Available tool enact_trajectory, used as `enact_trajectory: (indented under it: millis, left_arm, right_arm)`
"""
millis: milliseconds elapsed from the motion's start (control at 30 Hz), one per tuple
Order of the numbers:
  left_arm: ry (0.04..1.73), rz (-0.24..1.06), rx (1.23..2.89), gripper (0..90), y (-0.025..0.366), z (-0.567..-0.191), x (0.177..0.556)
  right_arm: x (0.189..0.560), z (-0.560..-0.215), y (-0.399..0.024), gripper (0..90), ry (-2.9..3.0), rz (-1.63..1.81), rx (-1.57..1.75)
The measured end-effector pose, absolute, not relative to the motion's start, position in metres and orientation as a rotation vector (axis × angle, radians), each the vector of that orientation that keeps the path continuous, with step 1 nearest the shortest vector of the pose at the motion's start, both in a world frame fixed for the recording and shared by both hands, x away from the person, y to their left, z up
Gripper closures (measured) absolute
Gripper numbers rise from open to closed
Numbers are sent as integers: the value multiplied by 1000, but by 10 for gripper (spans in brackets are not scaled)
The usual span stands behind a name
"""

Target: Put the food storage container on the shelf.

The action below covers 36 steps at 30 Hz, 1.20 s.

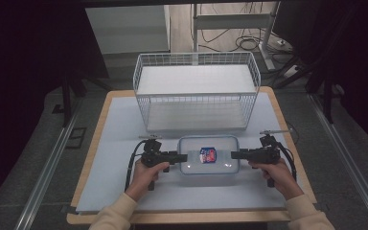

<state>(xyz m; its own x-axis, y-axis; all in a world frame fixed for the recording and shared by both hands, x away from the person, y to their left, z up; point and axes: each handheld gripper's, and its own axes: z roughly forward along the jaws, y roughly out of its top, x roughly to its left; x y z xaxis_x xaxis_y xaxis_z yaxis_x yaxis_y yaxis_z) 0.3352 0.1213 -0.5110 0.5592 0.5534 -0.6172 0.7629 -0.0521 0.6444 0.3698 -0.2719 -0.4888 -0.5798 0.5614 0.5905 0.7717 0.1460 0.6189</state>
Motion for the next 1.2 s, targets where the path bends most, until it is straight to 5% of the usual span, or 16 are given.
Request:
enact_trajectory:
  millis: [1200]
  left_arm:
    - [1029, -92, 1704, 488, 126, -470, 312]
  right_arm:
    - [342, -449, -265, 528, -2256, -1570, -1294]
